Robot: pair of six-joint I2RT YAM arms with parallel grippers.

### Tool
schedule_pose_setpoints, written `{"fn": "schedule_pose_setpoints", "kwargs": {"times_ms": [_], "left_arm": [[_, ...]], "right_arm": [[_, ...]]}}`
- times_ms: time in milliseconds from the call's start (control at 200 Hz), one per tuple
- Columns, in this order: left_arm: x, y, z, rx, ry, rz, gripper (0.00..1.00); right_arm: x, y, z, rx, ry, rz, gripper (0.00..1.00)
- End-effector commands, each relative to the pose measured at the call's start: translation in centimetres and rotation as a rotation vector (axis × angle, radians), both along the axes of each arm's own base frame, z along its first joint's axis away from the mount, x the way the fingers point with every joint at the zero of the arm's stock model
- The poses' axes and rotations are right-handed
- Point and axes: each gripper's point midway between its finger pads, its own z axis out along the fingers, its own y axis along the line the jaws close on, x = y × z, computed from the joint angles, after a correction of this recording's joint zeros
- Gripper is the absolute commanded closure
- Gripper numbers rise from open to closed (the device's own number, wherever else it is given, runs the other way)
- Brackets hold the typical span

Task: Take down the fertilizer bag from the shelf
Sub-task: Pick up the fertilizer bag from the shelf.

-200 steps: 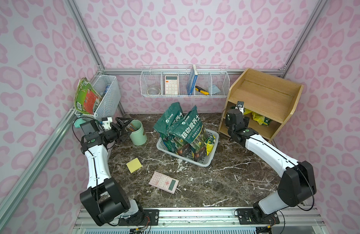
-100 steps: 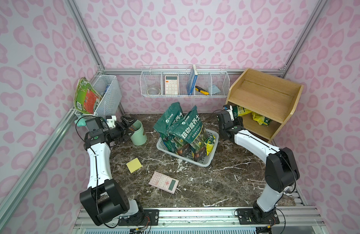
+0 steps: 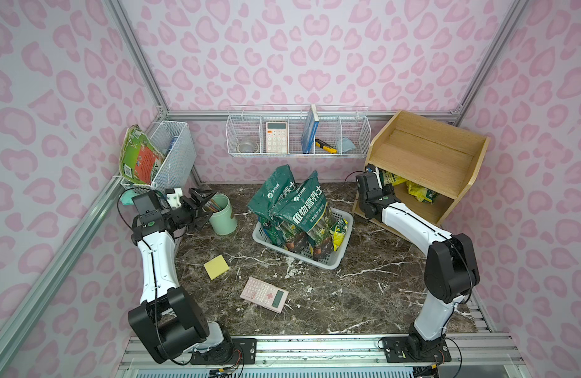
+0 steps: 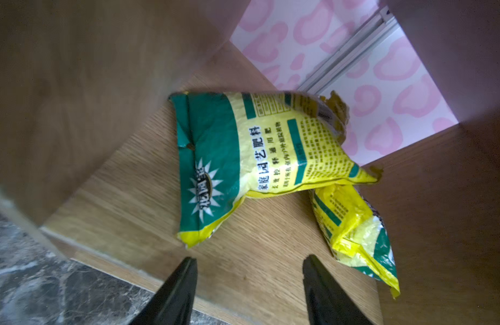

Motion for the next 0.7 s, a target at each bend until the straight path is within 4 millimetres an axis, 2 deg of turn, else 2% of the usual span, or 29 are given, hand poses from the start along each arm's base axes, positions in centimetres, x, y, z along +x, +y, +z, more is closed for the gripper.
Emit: {"fn": "schedule_pose_setpoints", "kwargs": {"times_ms": [0, 300, 515, 695], "left_arm": [[0.0, -0.2, 0.3, 0.005, -0.021, -0.012, 0.01], [0.0, -0.9, 0.4, 0.014, -0.026, -0.032, 0.01], [0.0, -0.8, 0.5, 0.012, -0.026, -0.030, 0.01], [0.1, -0.5, 0.5, 0.005, -0.025, -0.021, 0.01]], "right_arm": [[0.0, 1.5, 0.2, 0.027, -0.009, 0.065, 0.36], [1.0, 0.4, -1.5, -0.010, 0.038, 0.037, 0.39], [2.6, -1.9, -1.5, 0.026, 0.057, -0.026, 0.59], [3.6, -1.8, -2.6, 0.027, 0.087, -0.032, 0.64]]}}
